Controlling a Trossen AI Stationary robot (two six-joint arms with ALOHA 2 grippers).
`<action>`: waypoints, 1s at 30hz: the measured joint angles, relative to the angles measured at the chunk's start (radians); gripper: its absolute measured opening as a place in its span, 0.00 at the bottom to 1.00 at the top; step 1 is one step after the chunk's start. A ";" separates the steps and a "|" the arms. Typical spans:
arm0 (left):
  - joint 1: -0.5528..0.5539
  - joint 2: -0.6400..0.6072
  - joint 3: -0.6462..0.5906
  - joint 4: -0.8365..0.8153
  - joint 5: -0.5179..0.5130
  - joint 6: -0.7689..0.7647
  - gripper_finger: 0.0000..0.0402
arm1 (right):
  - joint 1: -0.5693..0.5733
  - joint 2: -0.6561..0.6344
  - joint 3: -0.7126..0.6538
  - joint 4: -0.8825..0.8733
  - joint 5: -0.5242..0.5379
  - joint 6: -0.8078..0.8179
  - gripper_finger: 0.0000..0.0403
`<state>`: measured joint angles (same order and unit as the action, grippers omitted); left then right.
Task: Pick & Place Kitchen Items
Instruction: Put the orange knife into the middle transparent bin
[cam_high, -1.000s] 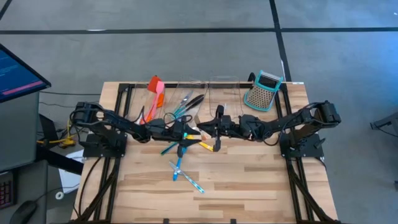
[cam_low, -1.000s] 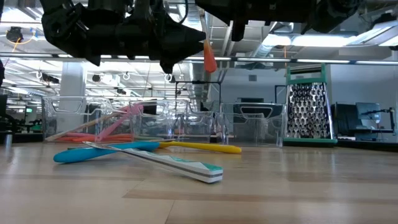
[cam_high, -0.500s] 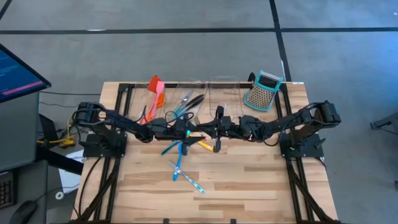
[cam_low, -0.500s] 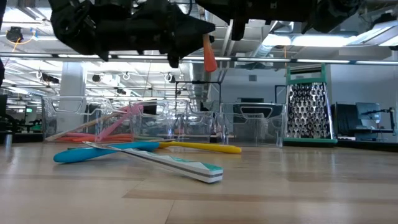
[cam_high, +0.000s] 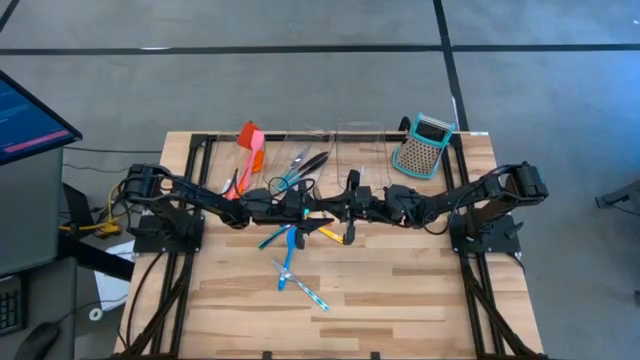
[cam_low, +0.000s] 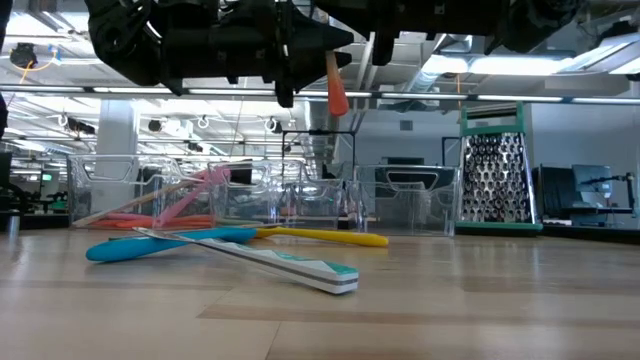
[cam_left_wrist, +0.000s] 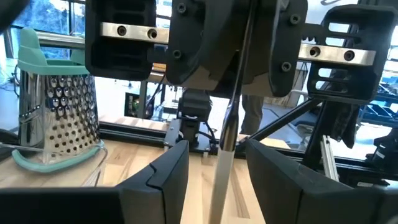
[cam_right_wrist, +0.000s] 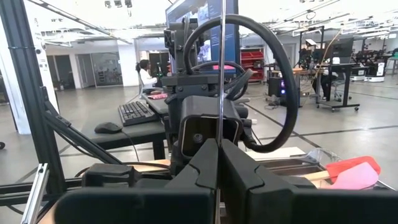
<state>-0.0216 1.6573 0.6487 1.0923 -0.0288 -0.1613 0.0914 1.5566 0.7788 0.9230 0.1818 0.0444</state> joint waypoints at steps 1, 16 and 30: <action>0.000 0.000 0.000 0.000 0.000 0.000 0.38 | 0.000 0.000 0.000 0.000 0.000 0.000 0.00; 0.000 -0.001 -0.001 0.000 0.000 -0.001 0.22 | 0.000 0.000 0.000 0.000 0.001 0.000 0.00; 0.000 -0.001 -0.001 0.000 0.000 0.005 0.02 | 0.000 0.000 0.000 -0.001 0.002 0.007 0.00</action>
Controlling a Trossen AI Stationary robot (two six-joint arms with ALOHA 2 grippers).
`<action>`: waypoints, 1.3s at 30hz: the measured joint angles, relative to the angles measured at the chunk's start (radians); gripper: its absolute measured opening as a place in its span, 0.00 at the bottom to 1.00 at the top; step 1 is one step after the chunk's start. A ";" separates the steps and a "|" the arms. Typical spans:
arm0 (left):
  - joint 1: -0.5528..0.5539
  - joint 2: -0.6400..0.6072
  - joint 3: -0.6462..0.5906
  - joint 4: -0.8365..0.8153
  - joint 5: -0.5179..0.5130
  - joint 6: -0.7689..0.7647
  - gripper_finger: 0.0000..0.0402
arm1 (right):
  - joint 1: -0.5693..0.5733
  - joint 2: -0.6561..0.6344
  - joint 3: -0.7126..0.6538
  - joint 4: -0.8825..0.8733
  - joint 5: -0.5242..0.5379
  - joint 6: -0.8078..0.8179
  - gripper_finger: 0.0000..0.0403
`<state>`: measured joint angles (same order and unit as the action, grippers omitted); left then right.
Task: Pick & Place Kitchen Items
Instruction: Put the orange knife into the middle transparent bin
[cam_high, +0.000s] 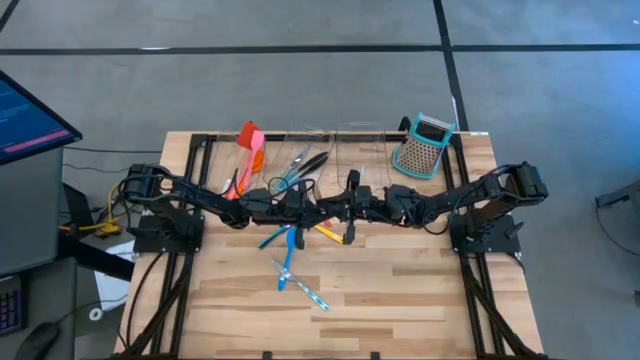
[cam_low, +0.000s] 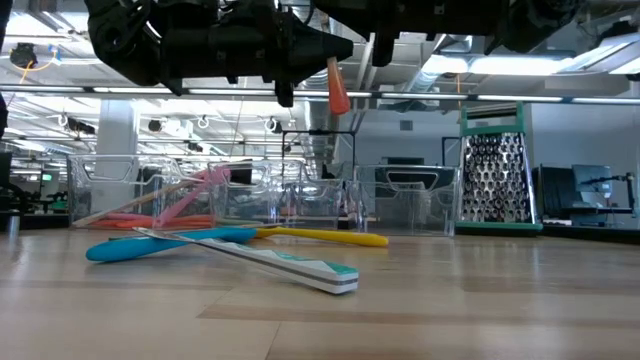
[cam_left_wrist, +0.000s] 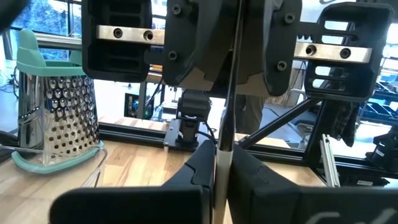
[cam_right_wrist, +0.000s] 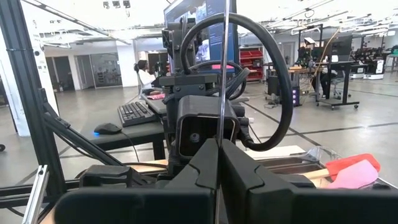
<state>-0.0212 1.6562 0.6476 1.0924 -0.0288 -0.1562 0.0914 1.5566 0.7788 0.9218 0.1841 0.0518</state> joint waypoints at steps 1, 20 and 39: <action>0.000 0.000 0.000 0.000 0.000 0.000 0.02 | 0.000 0.000 0.000 0.000 0.000 0.004 0.00; 0.010 -0.107 -0.005 -0.148 0.000 -0.010 0.01 | 0.000 -0.038 0.000 -0.018 -0.003 -0.003 0.14; 0.322 -0.522 0.098 -0.918 -0.006 -0.094 0.01 | 0.030 -0.522 0.000 -1.065 0.127 0.242 0.06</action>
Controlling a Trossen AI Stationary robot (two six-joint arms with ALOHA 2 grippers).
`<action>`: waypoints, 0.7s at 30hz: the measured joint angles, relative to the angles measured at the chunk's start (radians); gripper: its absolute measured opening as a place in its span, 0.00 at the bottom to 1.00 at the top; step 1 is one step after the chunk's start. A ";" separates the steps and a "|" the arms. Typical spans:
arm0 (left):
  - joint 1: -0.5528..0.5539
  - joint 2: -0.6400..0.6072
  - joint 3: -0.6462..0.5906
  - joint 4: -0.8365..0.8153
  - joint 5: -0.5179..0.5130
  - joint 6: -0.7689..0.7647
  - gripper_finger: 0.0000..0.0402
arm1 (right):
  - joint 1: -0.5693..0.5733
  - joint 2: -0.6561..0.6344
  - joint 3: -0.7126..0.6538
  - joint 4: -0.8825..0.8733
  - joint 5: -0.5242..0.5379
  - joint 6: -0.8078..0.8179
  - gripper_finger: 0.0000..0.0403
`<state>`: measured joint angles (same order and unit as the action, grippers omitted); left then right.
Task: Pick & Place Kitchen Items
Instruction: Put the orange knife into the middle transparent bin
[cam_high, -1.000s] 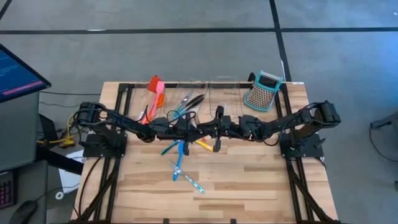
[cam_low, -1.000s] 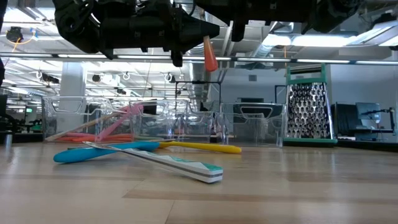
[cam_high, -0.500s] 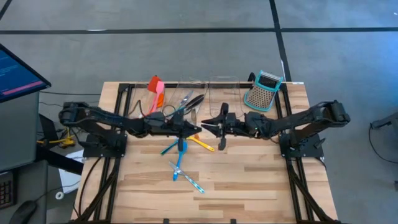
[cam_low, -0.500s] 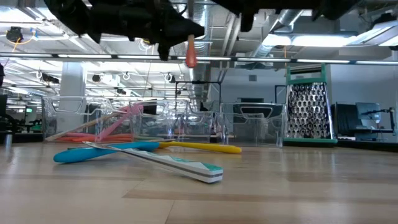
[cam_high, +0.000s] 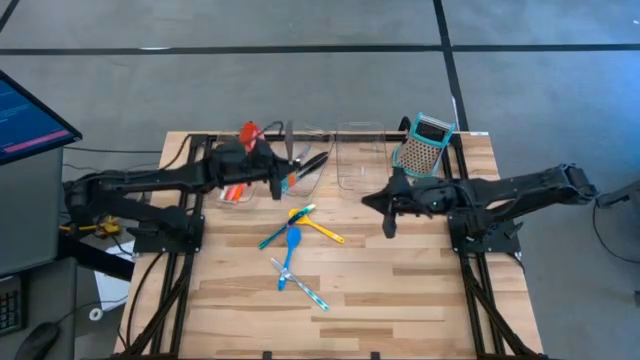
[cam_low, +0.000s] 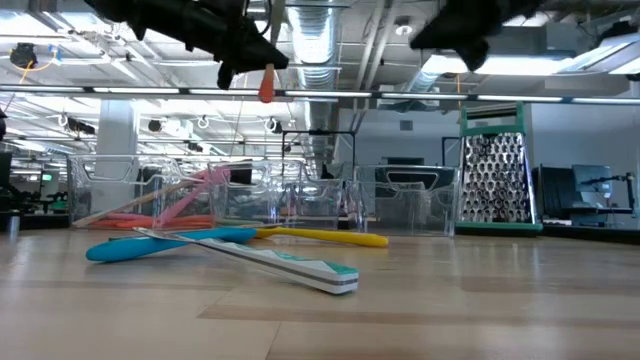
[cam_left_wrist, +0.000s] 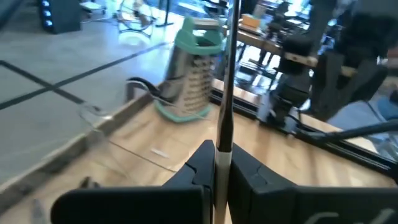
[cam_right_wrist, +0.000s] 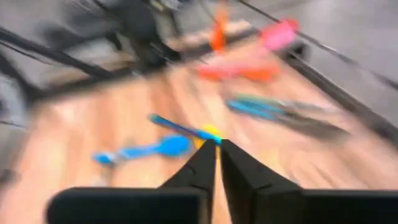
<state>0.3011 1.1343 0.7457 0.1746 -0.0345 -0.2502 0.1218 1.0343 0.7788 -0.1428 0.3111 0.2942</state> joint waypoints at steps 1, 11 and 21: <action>0.026 0.000 0.012 -0.018 0.010 0.003 0.01 | 0.013 -0.008 0.000 -0.051 0.052 0.005 0.03; 0.281 0.166 0.151 -0.163 0.293 -0.077 0.01 | 0.175 -0.054 -0.084 -0.111 0.209 0.100 0.01; 0.372 0.388 0.311 -0.316 0.407 -0.096 0.01 | 0.396 -0.107 -0.317 -0.031 0.441 0.411 0.01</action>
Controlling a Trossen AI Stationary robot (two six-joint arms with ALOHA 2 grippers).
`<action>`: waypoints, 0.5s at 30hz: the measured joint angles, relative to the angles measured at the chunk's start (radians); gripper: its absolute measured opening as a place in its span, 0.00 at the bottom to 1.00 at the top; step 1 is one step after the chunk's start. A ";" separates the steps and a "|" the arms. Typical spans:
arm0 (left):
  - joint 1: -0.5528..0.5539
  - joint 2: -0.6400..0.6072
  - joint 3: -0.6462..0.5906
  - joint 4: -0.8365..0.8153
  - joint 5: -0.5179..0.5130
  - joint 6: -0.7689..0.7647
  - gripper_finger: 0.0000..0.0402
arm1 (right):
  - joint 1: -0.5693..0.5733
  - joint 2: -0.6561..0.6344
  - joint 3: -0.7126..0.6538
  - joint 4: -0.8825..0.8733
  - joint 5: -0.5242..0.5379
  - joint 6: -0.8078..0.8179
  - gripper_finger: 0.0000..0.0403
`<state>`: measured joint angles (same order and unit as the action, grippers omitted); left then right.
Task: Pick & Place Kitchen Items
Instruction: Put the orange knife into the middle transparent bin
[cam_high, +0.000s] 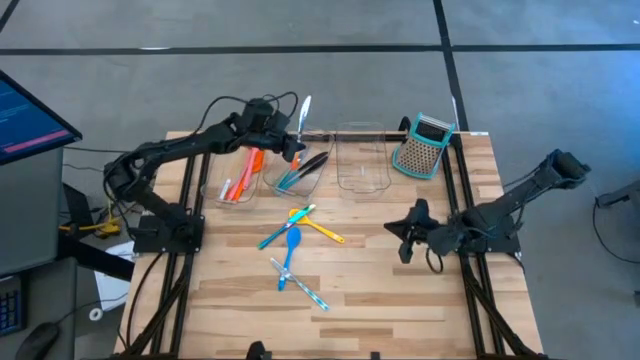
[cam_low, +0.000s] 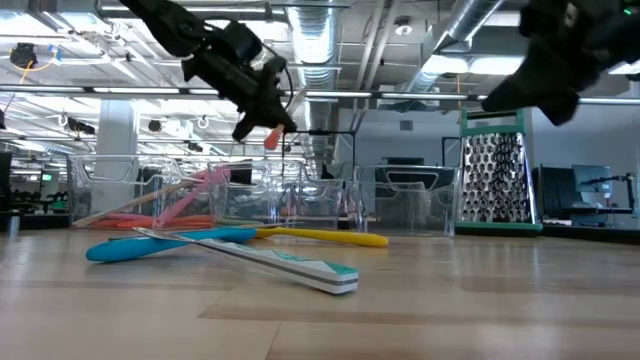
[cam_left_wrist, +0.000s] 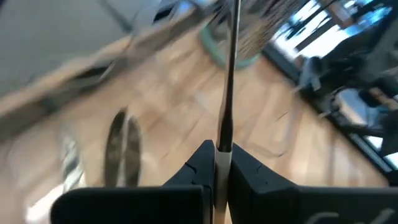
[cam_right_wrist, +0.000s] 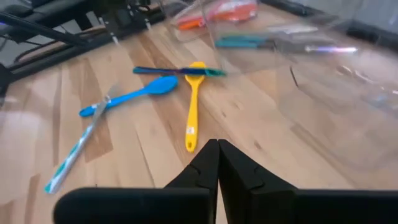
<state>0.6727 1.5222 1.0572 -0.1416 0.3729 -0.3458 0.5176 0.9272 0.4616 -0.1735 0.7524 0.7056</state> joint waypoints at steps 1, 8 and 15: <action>0.005 0.014 0.007 -0.024 0.000 0.000 0.01 | 0.020 0.000 -0.014 -0.001 0.022 0.027 0.01; 0.020 0.090 0.013 -0.190 -0.004 -0.003 0.01 | 0.114 0.000 -0.044 0.002 0.148 0.089 0.00; 0.008 0.193 0.013 -0.201 -0.004 -0.011 0.01 | 0.131 -0.007 -0.044 0.003 0.192 0.082 0.00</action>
<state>0.6809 1.7148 1.0702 -0.3431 0.3690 -0.3569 0.6482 0.9203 0.4179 -0.1700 0.9448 0.7876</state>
